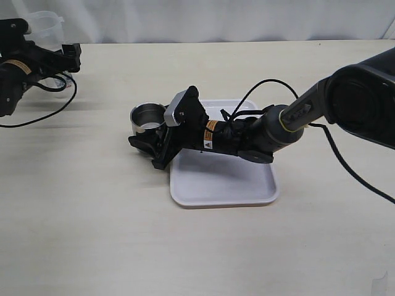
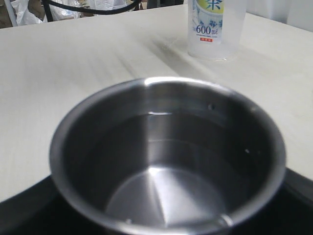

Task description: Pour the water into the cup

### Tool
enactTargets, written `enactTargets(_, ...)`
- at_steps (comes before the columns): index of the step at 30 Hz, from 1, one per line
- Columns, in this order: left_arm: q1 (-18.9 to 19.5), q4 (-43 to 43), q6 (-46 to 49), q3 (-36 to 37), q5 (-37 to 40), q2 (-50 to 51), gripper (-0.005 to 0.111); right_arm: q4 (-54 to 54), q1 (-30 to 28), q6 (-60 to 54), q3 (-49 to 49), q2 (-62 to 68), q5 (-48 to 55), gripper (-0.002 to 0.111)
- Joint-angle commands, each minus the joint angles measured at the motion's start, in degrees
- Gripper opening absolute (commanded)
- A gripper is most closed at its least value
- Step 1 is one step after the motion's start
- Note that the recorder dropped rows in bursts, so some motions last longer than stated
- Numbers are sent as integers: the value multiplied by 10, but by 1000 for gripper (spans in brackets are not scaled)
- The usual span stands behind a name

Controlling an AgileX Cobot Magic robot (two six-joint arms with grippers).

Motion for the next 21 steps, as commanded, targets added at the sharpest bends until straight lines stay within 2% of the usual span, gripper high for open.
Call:
enactTargets(1,-2,2,-5,-4,1,-1,103,-2,0,0,3,-2,19,4)
enactTargets(21,-2,30,-33,-4,11,-1,103,-2,0,0,3,-2,19,4)
